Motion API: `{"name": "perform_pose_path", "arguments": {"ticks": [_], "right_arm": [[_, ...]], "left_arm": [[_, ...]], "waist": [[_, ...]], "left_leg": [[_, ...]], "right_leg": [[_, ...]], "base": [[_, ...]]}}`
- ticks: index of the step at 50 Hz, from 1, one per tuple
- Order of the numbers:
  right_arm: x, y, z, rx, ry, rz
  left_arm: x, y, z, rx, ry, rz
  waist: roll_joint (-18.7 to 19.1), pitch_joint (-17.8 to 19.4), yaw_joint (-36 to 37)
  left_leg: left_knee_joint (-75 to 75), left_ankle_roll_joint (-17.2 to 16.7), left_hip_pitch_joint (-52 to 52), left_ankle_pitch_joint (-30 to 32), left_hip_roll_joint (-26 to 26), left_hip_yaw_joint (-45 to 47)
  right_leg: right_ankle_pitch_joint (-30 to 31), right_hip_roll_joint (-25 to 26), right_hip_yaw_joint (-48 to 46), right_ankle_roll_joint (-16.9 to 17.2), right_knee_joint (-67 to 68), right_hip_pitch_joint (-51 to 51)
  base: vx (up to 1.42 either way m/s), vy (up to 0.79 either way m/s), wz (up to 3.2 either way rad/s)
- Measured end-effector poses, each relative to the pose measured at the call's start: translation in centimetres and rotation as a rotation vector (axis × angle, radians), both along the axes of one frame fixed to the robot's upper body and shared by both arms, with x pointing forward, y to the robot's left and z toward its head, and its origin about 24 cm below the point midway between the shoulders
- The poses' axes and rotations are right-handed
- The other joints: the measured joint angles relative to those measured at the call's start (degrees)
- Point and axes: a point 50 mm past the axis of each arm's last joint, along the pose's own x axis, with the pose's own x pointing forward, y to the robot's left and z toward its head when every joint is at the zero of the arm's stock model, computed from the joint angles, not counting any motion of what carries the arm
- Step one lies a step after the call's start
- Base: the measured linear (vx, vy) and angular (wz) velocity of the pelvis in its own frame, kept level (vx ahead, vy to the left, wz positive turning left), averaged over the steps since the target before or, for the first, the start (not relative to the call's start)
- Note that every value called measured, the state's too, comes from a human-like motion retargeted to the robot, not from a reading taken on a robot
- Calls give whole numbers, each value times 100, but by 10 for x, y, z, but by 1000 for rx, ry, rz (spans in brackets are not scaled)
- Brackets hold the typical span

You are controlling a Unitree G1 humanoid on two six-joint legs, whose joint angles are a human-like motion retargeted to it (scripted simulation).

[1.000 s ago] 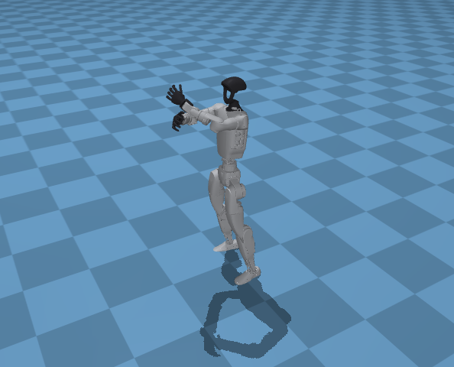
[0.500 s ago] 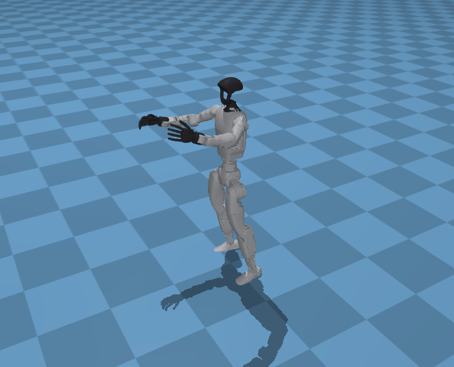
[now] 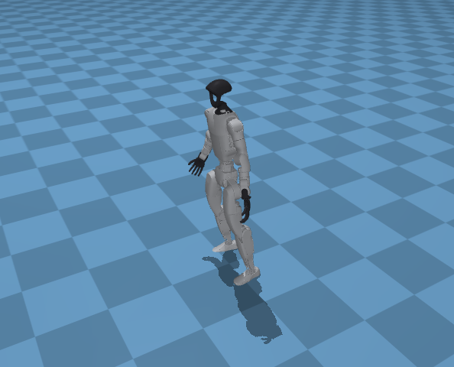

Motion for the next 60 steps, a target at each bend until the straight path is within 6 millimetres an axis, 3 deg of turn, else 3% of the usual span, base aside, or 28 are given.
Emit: {"name": "perform_pose_path", "arguments": {"ticks": [5, 10, 16, 24, 30, 40, 52, 60], "right_arm": [[-17, 24, -11, 44, 73, 94], [-10, 38, -13, 49, 108, 283], [18, 39, -10, -10, 110, 449], [46, 34, -4, -30, 45, 419], [55, 31, -1, -43, 19, 395], [40, 29, -4, -64, 71, 315], [15, 31, -13, -28, 190, 332], [-2, 23, -13, 3, 188, 168]], "left_arm": [[-44, -32, -17, -90, 70, 113], [-55, -55, -23, -144, 66, 109], [-32, -67, -24, -169, 22, -47], [-1, -71, -21, -152, -1, -202], [10, -72, -19, -129, 7, -290], [8, -75, -18, -118, -13, -258], [-16, -76, -23, -159, 15, -76], [-30, -68, -23, -157, 13, 33]], "waist": [[22, 64, 42], [41, 88, 94], [90, 267, 124], [89, 233, 144], [43, 61, 171], [23, 10, 148], [-11, -26, 119], [-9, 9, 111]], "left_leg": [[21, 30, -35, -11, 6, 24], [39, 57, -71, -17, 7, 55], [98, -44, 13, -156, 41, 49], [101, -26, 14, -147, 38, 51], [77, 8, -90, -106, 14, 75], [57, 10, -75, -102, 13, 100], [62, 44, -69, -117, 19, 176], [62, -31, -86, -102, 41, 179]], "right_leg": [[-2, 4, 29, -7, 13, -49], [-6, 1, 66, -9, 44, -111], [66, 38, 44, 67, 10, 14], [98, 43, 55, 78, -36, 35], [104, 23, 91, 78, -22, -102], [91, 22, 112, 78, -4, -118], [5, -11, 191, 78, 301, -311], [119, 54, 179, 79, -32, -158]], "base": [[0, 0, 0], [0, 0, -5], [0, 0, 0], [0, 0, 0], [0, 0, 0], [0, 0, 0], [0, 0, 0], [0, 0, 0]]}}
